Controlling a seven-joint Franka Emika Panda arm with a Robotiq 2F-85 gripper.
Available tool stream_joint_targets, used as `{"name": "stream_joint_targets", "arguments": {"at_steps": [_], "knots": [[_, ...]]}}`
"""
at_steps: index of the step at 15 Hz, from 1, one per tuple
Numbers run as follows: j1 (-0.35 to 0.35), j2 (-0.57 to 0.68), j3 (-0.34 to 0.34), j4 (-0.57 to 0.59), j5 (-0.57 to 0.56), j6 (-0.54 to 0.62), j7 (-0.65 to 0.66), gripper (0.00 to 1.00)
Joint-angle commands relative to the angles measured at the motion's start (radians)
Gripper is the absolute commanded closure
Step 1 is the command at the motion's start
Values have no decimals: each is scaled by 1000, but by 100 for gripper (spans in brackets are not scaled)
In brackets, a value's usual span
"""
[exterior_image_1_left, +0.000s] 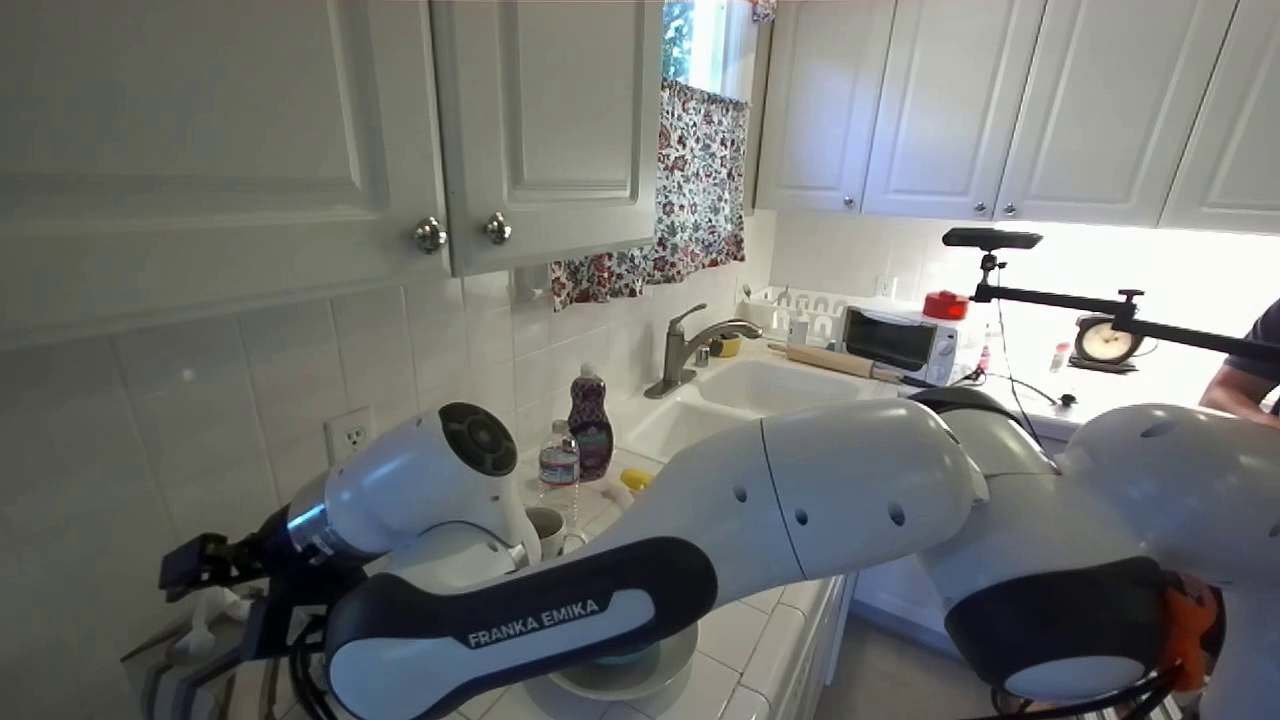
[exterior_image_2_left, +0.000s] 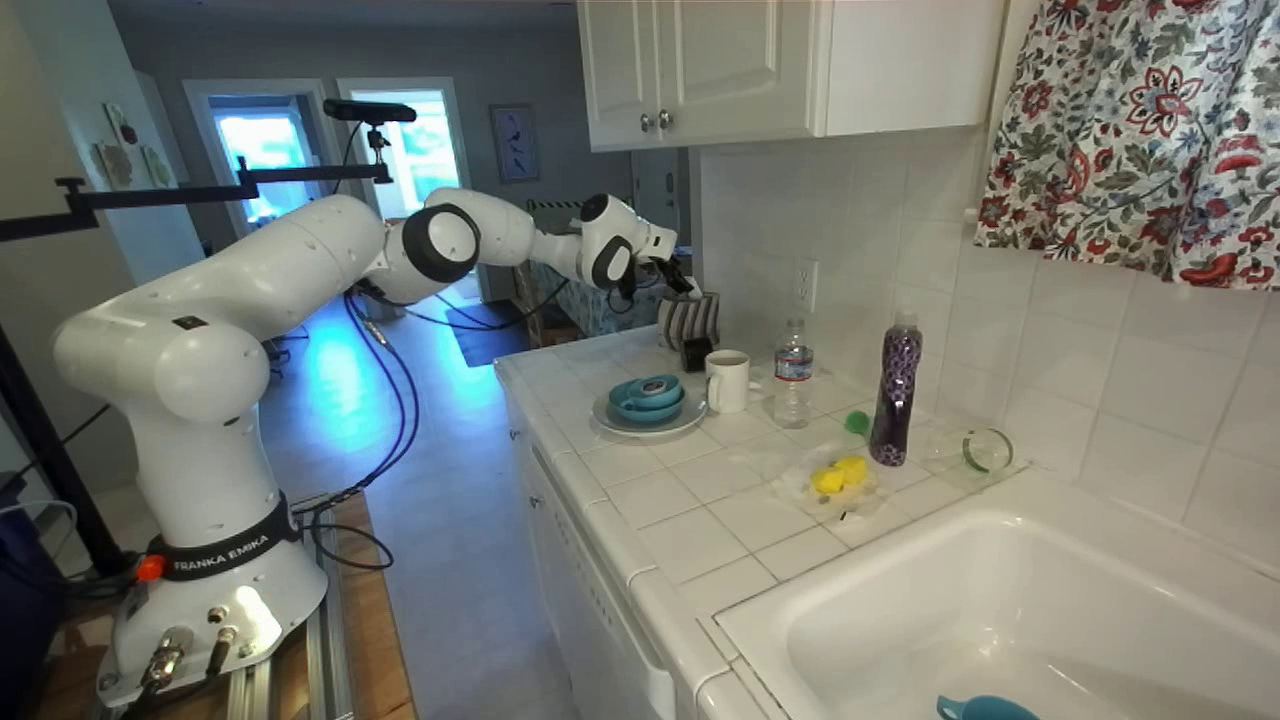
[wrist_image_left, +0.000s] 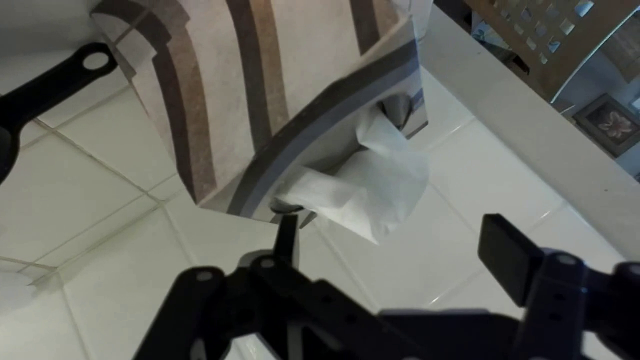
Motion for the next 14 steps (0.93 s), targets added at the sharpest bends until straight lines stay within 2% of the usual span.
{"name": "stream_joint_targets", "arguments": {"at_steps": [1, 9, 13, 14], "knots": [[-9, 64, -32, 102, -17, -41, 45, 39], [-17, 97, -56, 141, -7, -54, 71, 97], [-13, 83, -55, 126, 4, -33, 97, 100], [-44, 52, 38, 100, -125, 5, 156, 100]]}}
